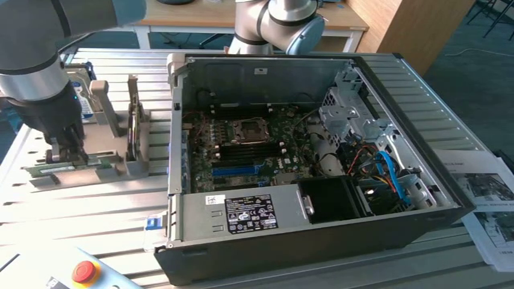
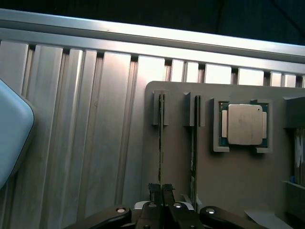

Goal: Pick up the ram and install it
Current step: 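Pick up the ram and move it above insertion slot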

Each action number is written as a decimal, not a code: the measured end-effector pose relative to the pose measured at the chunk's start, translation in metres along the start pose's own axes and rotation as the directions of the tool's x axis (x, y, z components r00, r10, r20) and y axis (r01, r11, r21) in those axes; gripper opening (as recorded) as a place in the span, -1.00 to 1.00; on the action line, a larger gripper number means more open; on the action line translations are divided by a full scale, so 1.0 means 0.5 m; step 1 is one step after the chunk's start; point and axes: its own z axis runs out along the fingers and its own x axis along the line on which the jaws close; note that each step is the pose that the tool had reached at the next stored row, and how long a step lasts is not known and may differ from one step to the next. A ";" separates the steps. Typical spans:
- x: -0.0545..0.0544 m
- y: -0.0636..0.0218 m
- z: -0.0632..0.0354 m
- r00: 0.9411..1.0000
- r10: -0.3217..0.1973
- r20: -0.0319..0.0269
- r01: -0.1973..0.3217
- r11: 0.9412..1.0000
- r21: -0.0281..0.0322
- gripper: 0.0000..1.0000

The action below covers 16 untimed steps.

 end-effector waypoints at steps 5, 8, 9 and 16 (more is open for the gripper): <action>0.000 0.001 -0.015 1.000 0.002 0.000 -0.002 1.000 0.000 -0.76; -0.001 0.001 -0.023 1.000 0.004 0.000 -0.004 1.000 0.000 -0.76; -0.001 0.001 -0.027 1.000 0.004 0.000 -0.004 1.000 0.000 -0.76; -0.001 0.003 -0.057 1.000 0.006 0.000 -0.006 1.000 0.000 -0.76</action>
